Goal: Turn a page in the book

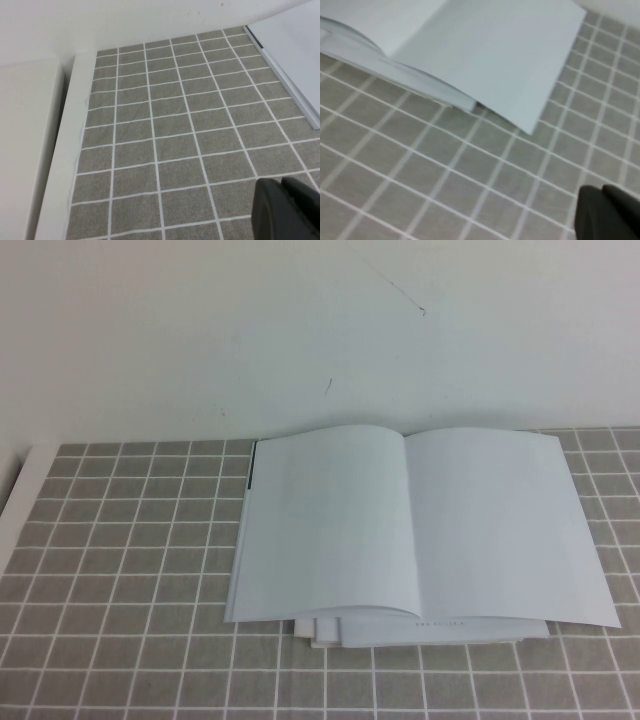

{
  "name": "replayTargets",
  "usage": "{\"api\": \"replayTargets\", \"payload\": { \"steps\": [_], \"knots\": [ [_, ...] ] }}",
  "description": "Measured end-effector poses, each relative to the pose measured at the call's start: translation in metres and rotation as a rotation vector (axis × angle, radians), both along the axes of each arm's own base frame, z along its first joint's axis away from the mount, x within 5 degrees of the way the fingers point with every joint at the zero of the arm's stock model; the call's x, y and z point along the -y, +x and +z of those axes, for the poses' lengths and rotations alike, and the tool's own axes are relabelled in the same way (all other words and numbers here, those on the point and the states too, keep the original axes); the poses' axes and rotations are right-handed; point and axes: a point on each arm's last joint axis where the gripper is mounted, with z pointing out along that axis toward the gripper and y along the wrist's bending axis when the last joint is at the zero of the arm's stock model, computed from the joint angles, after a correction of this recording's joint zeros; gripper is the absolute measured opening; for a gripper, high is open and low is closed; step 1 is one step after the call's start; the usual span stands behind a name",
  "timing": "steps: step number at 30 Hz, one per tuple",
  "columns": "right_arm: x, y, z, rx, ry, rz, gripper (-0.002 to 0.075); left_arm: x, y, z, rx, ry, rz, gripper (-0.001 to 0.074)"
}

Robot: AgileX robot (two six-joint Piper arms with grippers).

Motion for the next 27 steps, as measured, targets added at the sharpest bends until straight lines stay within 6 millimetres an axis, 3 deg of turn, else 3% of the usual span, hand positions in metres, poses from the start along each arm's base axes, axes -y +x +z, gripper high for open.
{"api": "replayTargets", "payload": {
  "steps": [4,10,18,27],
  "knots": [
    [0.01,0.0,0.0,0.055,-0.176,-0.014,-0.0002,0.0,0.0,0.0,0.0,0.0,0.0,-0.0004],
    [0.014,-0.008,-0.01,0.222,-0.202,-0.024,-0.0002,0.0,0.0,0.0,-0.002,0.0,0.0,-0.0004],
    [0.006,0.0,-0.073,0.41,0.074,-0.076,-0.0002,0.0,0.0,0.0,-0.002,0.0,0.0,-0.0004],
    [0.009,-0.002,-0.09,0.251,0.188,-0.188,-0.0002,0.0,0.0,0.0,-0.003,-0.004,0.001,-0.0004]
  ]
}}
